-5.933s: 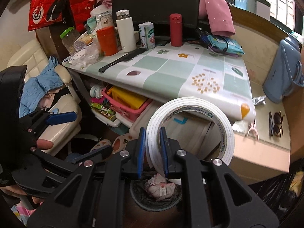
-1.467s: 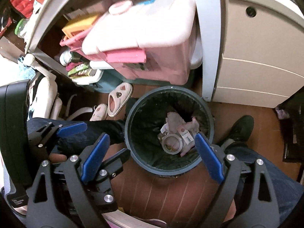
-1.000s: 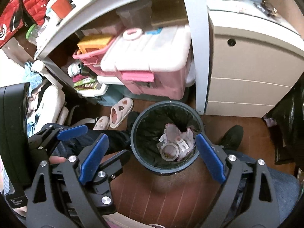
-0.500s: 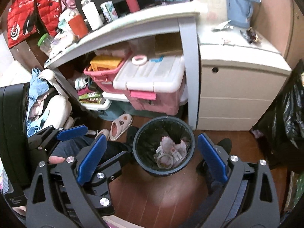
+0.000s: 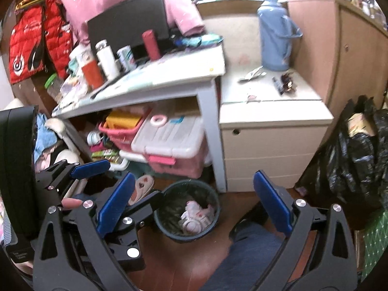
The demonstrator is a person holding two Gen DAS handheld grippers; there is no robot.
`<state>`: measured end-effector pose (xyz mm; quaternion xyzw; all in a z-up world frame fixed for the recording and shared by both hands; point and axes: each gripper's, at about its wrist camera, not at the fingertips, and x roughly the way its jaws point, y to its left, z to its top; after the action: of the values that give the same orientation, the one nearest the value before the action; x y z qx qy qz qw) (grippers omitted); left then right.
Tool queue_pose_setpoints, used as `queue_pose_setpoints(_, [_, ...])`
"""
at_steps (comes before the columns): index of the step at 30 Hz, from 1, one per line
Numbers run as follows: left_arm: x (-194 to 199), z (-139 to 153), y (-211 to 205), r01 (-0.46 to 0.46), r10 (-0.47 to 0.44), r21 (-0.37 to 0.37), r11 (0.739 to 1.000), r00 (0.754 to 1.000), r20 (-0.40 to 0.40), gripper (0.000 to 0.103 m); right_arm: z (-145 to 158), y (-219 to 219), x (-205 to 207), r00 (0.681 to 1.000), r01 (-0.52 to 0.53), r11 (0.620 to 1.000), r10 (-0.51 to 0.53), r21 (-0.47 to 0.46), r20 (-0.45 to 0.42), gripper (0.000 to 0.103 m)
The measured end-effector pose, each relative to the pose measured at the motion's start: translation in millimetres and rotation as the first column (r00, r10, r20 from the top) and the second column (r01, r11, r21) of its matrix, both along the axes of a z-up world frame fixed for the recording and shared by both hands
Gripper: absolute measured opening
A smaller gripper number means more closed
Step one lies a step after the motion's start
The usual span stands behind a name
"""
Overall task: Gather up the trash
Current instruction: 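Raise both open tools up away from the bin, then move both open tools toward the cabinet top with the sunglasses and clothespin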
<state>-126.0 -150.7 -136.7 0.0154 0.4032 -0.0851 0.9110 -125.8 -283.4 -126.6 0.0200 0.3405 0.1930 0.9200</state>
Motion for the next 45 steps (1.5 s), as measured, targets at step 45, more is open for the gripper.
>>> queue_pose_setpoints(45, [254.8,11.6,-148.3,0.043,-0.044,-0.051,0.998,0.999,-0.025,0.098,22.8,-161.4,235.6,0.989,0.144,0.989,-0.142,-0.040,0.048,0.098])
